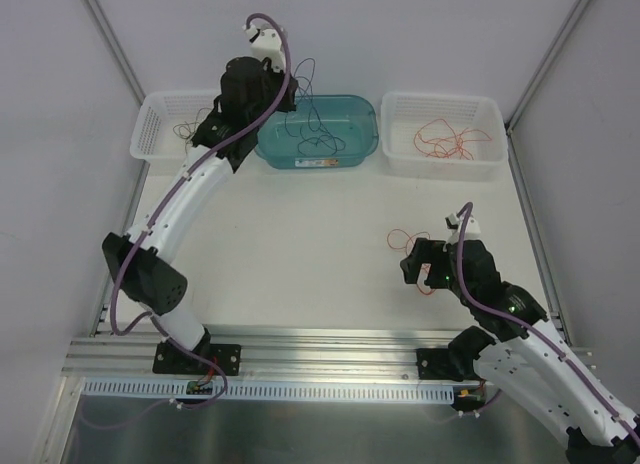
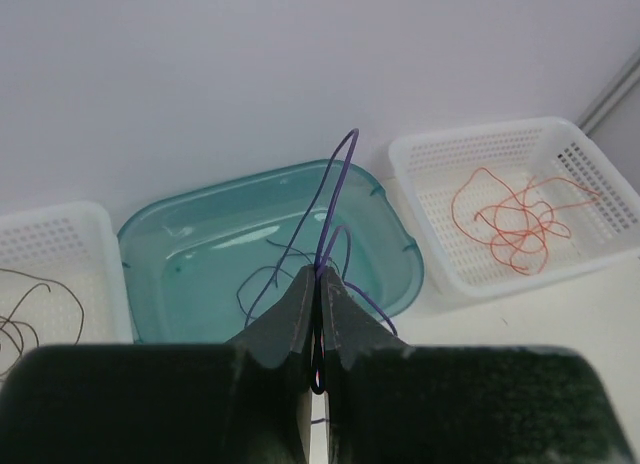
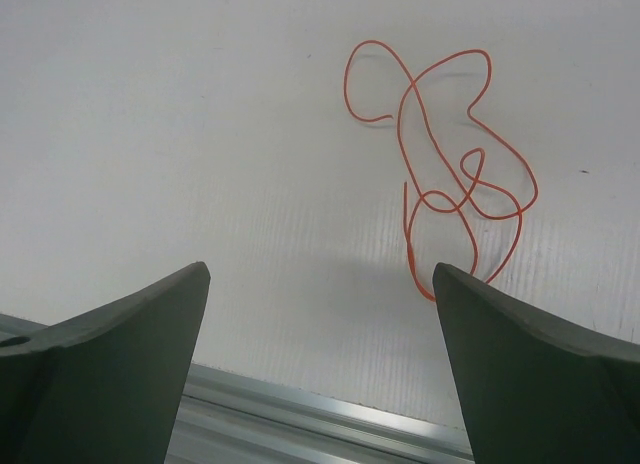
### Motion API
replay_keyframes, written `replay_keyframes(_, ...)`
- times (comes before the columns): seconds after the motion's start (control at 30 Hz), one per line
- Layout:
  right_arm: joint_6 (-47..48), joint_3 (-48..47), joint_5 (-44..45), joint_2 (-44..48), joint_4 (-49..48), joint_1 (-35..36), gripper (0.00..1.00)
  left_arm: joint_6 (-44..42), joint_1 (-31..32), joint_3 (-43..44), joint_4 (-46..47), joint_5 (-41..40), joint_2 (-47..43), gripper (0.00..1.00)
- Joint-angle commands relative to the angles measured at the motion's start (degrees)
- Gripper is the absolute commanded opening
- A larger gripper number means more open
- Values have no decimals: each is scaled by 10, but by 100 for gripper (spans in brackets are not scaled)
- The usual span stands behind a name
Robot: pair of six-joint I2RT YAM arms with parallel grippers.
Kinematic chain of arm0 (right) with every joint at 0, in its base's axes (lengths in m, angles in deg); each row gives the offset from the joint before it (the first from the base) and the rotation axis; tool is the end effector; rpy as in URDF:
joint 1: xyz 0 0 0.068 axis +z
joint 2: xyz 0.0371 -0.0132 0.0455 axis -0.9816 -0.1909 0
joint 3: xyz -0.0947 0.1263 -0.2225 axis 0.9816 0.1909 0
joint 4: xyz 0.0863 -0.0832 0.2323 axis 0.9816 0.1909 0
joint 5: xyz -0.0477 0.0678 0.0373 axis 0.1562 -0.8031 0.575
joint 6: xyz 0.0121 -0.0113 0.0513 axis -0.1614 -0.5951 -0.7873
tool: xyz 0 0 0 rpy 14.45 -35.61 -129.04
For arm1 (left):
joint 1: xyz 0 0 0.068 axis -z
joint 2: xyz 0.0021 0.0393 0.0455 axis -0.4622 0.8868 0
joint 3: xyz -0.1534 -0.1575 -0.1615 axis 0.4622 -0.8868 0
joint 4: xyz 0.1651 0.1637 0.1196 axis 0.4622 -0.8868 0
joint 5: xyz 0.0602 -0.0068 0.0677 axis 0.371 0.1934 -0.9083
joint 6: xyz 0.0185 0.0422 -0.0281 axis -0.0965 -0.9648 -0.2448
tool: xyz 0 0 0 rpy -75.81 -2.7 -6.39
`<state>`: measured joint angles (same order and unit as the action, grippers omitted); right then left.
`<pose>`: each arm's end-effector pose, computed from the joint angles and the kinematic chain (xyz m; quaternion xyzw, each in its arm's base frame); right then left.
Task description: Untangle the cables
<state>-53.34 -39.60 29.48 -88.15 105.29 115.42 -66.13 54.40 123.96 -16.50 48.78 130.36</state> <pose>0.1075 0.0689 0.2763 -0.1141 0.8489 0.1182 0.5024 0.3366 -0.1667 0.4747 0.0916 0.6897 -0.1726 0.6972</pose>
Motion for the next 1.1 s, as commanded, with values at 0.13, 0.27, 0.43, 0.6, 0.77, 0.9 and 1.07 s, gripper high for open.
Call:
replay_keyframes(0.13,0,17,-8,9,10,3,100,-43,-24,169,34,-23,177,1)
replay_keyframes(0.27,1,19,-9,4,21,3,100,-25,-50,221,38,-8,286,2)
replay_keyframes(0.43,-2,26,3,-4,23,3,99,10,-71,223,39,31,355,13)
replay_keyframes(0.6,0,23,8,-23,21,3,100,1,-74,184,40,51,340,65)
replay_keyframes(0.77,-7,14,15,-26,34,4,100,-4,-75,124,40,52,265,91)
replay_keyframes(0.9,-14,6,37,-18,56,3,100,5,-74,74,40,78,193,99)
replay_keyframes(1.07,-28,-15,91,-30,103,0,100,32,-74,-36,39,115,66,99)
